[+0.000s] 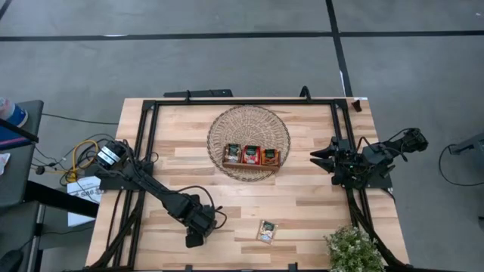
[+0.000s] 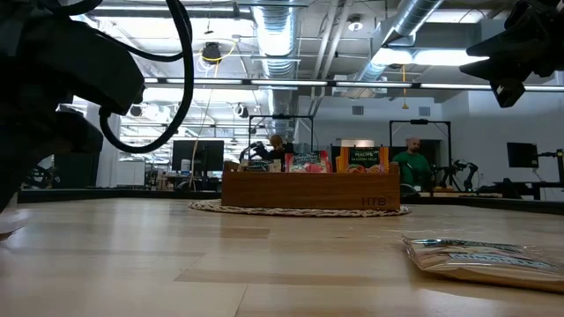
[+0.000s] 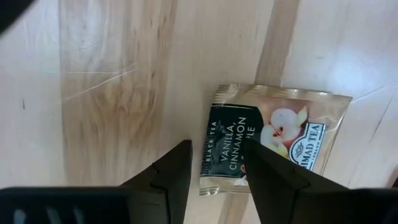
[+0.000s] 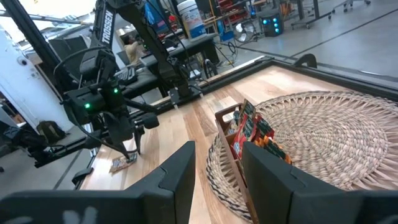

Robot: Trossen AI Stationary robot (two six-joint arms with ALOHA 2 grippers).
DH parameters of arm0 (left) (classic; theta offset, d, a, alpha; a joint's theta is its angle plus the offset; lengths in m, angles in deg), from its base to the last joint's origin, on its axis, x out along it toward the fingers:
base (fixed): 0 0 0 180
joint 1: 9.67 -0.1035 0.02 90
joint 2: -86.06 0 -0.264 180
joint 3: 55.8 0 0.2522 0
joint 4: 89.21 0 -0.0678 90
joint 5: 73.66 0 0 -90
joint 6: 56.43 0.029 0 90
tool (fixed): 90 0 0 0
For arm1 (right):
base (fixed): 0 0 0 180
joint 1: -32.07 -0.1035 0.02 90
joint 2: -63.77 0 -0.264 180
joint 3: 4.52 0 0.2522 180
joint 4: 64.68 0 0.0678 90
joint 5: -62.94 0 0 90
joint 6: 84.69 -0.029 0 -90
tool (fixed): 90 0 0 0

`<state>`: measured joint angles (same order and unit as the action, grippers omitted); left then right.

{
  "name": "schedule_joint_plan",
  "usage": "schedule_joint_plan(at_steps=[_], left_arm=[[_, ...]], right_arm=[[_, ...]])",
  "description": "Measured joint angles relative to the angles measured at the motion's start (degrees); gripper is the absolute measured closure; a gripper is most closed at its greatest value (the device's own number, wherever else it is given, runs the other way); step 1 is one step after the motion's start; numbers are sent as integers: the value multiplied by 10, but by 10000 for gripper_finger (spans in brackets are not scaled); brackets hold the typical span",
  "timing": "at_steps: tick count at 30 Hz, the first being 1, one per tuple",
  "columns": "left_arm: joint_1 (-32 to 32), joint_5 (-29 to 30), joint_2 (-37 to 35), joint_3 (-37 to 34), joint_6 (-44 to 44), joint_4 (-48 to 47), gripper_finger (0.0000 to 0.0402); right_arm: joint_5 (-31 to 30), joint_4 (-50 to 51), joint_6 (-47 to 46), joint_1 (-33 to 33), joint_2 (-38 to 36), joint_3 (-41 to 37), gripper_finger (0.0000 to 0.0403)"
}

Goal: Pick & Place Tea
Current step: Put the brown tea bag into the left section of the wooden organizer

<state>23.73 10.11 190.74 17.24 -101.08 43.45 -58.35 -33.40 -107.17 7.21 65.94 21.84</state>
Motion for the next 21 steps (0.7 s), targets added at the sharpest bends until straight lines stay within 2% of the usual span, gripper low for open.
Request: schedule_joint_plan(at_steps=[4,13,21], left_arm=[[0,7,0,-1,2,1,290],[0,17,1,-1,0,-3,393],[-1,23,0,-2,-16,-3,401]], right_arm=[[0,0,0,0,0,0,280],[0,0,0,0,0,0,280],[0,0,0,0,0,0,280]])
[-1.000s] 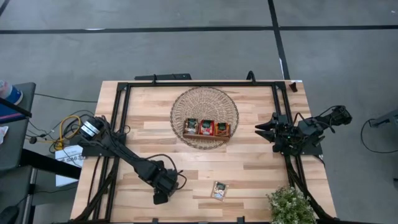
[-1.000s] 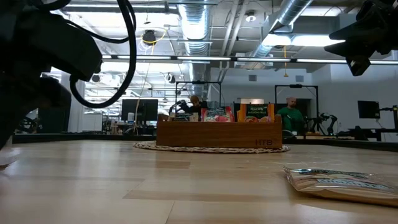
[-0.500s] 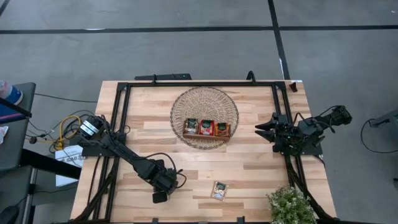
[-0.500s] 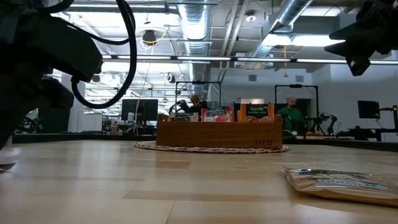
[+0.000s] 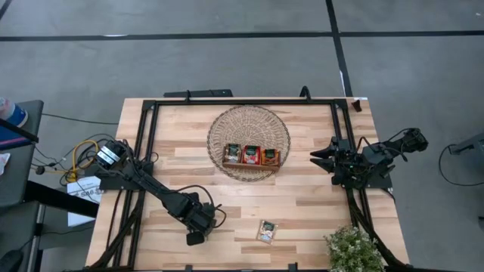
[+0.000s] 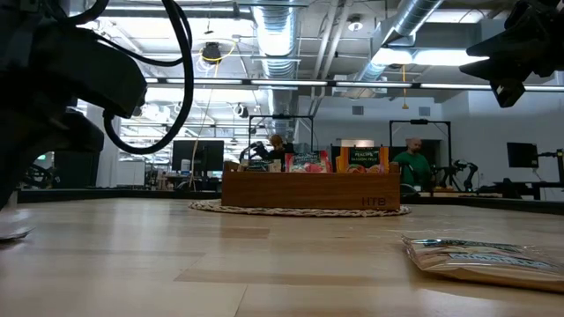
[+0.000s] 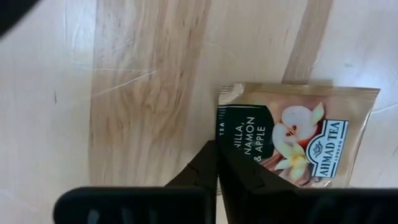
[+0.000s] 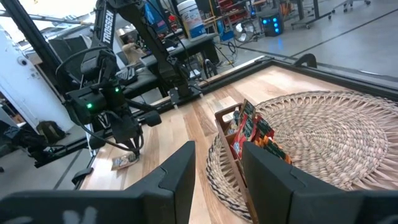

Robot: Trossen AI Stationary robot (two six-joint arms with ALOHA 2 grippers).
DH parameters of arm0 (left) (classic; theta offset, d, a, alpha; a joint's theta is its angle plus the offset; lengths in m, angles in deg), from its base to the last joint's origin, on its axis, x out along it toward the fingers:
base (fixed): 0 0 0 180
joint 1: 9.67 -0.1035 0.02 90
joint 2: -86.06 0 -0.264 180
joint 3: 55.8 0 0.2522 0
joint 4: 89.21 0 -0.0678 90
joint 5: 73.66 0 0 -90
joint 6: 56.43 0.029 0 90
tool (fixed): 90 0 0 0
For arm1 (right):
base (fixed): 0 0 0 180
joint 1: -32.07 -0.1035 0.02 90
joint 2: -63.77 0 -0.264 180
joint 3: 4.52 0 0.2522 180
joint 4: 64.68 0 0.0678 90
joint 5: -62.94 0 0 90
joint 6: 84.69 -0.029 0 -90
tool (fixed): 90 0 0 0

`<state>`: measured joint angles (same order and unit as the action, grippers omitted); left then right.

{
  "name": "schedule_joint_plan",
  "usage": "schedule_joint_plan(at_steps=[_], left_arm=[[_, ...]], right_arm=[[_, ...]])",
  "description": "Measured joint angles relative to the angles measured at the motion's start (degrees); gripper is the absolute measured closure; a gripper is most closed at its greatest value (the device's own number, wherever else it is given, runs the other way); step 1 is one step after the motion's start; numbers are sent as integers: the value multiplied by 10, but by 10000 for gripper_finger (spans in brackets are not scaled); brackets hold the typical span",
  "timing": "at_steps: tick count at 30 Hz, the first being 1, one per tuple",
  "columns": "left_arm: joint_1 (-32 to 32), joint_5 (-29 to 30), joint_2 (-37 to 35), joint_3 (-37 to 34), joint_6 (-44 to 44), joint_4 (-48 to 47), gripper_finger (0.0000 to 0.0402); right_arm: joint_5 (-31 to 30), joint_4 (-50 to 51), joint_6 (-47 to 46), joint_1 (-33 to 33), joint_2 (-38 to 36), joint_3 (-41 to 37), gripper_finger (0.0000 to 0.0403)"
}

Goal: Pick & Place Tea
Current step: Put the brown tea bag into the left section of the wooden organizer

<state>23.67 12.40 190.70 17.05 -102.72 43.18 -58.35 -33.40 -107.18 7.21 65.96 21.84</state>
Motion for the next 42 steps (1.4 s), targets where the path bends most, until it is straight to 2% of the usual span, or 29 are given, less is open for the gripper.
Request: schedule_joint_plan(at_steps=[11,19,30,42], left_arm=[[0,40,-28,-2,-17,-11,401],[0,47,-32,3,-22,-46,401],[-8,103,-33,89,28,-152,401],[-56,165,-34,197,103,-244,401]], right_arm=[[0,0,0,0,0,0,280],[0,0,0,0,0,0,280],[0,0,0,0,0,0,280],[0,0,0,0,0,0,280]])
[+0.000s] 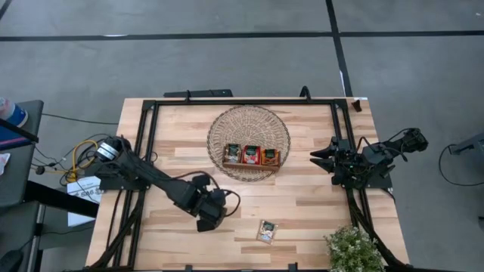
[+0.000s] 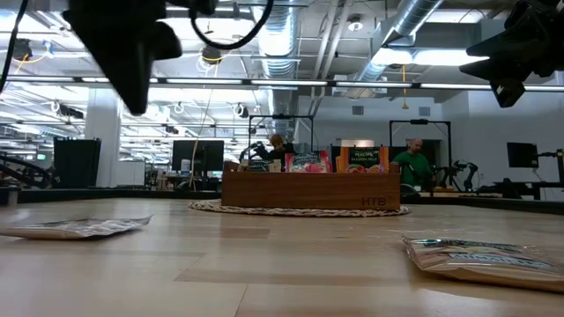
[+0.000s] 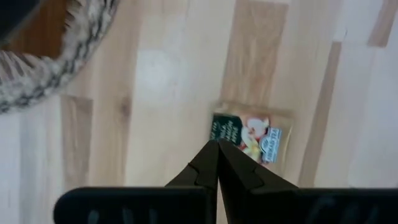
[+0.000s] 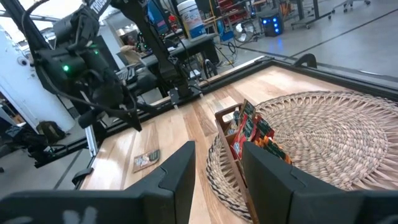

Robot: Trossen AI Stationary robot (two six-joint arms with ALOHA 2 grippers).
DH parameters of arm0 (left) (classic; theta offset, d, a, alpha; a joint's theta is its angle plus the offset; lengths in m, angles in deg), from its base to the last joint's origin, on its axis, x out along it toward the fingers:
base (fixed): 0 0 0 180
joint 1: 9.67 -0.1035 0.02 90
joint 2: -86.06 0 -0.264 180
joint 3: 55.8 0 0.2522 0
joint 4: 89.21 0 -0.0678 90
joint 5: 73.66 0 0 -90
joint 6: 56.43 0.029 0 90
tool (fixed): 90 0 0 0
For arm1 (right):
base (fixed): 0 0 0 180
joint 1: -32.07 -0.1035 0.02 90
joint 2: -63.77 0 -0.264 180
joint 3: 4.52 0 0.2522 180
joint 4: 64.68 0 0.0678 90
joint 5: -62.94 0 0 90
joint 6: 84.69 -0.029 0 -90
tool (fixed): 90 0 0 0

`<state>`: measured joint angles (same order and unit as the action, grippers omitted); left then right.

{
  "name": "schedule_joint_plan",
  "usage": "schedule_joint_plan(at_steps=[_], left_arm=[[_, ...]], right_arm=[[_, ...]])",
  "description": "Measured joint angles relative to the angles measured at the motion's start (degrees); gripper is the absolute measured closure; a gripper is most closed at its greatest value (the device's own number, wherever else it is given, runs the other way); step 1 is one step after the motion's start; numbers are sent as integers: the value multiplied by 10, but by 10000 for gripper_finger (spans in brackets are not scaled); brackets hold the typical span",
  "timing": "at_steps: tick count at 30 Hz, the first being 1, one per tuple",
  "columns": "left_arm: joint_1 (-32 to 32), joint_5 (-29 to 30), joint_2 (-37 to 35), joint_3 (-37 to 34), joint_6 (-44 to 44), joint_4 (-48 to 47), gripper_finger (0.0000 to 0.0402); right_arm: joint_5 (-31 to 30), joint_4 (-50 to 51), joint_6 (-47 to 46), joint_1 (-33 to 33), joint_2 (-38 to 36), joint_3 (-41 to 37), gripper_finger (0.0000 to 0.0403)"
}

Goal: Pick & Place Tea
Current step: Put the brown tea bag into the left section of the wooden organizer

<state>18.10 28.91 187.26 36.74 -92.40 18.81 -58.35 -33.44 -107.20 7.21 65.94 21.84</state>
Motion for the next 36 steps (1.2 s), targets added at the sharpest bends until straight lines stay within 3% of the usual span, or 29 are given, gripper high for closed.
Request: schedule_joint_plan(at_steps=[3,9,17,28,36], left_arm=[[-9,-1,-1,6,10,-2,402],[-15,-75,0,-1,-1,0,402],[-16,-77,0,-1,-35,3,391],[-16,-43,0,-17,-22,45,294],[-16,-93,1,-79,-21,104,237]], right_arm=[[0,0,0,0,0,0,280],[0,1,0,0,0,0,280],[0,5,0,0,0,0,280],[0,5,0,0,0,0,280],[0,5,0,0,0,0,280]])
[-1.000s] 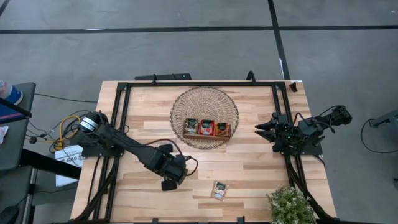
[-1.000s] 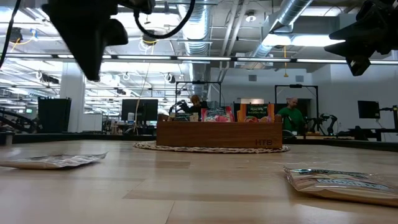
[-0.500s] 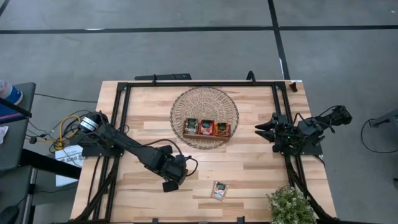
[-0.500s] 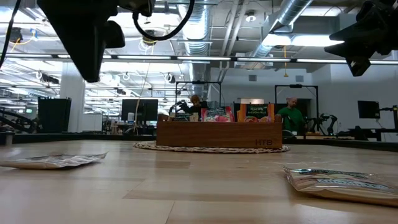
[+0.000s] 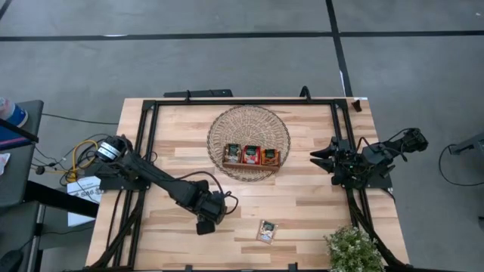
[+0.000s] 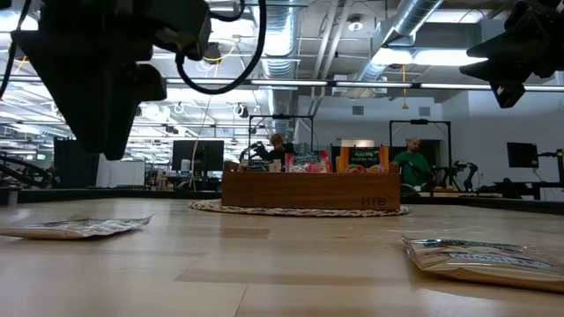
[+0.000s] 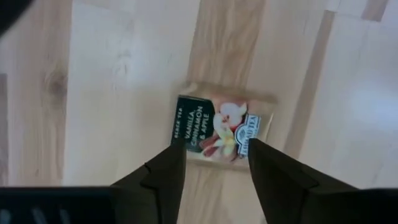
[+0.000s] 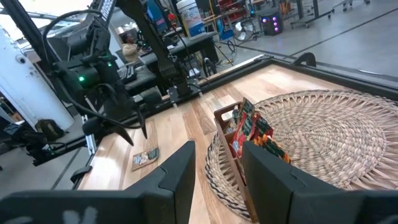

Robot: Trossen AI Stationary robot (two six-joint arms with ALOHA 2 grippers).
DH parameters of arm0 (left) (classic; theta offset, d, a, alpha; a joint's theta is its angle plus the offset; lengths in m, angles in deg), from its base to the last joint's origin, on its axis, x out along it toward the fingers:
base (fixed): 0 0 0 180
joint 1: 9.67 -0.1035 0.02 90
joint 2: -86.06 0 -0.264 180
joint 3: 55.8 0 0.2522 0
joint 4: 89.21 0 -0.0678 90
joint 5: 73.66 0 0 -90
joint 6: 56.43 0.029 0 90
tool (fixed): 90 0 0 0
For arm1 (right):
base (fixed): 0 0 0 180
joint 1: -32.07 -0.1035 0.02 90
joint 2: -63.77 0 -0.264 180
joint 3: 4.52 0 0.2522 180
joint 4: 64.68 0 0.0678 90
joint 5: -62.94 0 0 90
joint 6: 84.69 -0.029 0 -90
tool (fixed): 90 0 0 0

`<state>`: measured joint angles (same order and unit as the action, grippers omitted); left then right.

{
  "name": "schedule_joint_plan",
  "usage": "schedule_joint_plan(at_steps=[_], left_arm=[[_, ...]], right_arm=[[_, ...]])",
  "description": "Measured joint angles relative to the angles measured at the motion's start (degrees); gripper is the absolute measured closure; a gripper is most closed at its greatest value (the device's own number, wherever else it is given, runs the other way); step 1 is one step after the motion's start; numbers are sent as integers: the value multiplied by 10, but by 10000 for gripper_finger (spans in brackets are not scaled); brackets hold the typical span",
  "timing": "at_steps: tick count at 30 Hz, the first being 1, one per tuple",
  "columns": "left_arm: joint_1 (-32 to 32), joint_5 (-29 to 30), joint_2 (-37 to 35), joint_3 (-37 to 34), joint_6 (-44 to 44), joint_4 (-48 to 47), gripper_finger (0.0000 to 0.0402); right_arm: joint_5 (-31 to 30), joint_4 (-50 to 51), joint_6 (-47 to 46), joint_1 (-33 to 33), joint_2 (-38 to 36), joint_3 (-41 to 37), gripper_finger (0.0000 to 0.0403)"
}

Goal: Pick & Place Tea
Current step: Put the brown tea bag into the left section of the wooden organizer

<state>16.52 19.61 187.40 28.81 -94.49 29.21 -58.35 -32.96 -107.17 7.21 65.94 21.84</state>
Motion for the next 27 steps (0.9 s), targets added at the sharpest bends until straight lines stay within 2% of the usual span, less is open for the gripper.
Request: schedule_joint_plan(at_steps=[12,16,20,27], left_arm=[[-30,-16,0,-56,35,64,229],[-43,-45,0,-75,60,94,229],[-51,-40,0,-82,94,93,229],[-71,-66,0,-119,117,128,229]], right_arm=[[0,0,0,0,0,0,280],[0,0,0,0,0,0,280],[0,0,0,0,0,0,280],[0,0,0,0,0,0,280]])
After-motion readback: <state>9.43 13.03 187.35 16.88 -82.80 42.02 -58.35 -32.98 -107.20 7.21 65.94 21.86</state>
